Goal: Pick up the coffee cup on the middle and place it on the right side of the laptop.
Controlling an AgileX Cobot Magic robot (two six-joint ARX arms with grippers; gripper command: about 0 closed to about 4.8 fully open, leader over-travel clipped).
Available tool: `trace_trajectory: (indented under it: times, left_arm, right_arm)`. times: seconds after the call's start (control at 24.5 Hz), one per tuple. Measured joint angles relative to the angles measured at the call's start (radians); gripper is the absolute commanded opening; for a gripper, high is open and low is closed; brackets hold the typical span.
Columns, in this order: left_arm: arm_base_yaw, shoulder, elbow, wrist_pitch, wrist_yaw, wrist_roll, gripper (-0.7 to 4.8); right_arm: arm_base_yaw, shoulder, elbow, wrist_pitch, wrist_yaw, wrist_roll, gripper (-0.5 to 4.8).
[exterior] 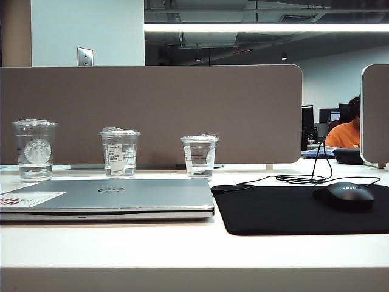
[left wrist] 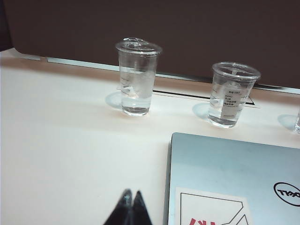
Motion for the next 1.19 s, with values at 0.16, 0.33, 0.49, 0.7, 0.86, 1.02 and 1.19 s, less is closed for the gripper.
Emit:
trace_trajectory:
  times: [0.16, 0.33, 0.49, 0.7, 0.86, 1.02, 1.19]
  left_arm:
    - [0.0, 0.0, 0.0, 0.0, 0.002, 0.0, -0.05]
    - [0.0, 0.0, 0.0, 0.0, 0.026, 0.003, -0.05]
    - [0.0, 0.002, 0.045, -0.052, 0.084, 0.003, -0.05]
    - [0.0, 0.01, 0.243, -0.172, 0.087, 0.005, -0.05]
    - [0.0, 0.108, 0.383, -0.187, 0.087, 0.056, -0.05]
    - [0.0, 0.334, 0.638, -0.159, 0.134, 0.121, -0.05]
    - [0.0, 0.521, 0.736, -0.139, 0.155, 0.154, -0.05]
  right_arm:
    - [0.0, 0.0, 0.0, 0.003, 0.004, 0.0, -0.05]
    - [0.0, 0.0, 0.0, 0.021, 0.01, 0.002, -0.05]
    - [0.0, 0.0, 0.002, 0.051, 0.024, 0.003, -0.05]
    - [0.0, 0.013, 0.178, 0.218, 0.066, 0.021, -0.05]
    - [0.0, 0.111, 0.363, 0.195, 0.086, 0.051, -0.05]
    - [0.0, 0.329, 0.604, 0.193, 0.076, 0.063, -0.05]
    - [0.0, 0.573, 0.793, 0.18, -0.016, 0.063, -0.05]
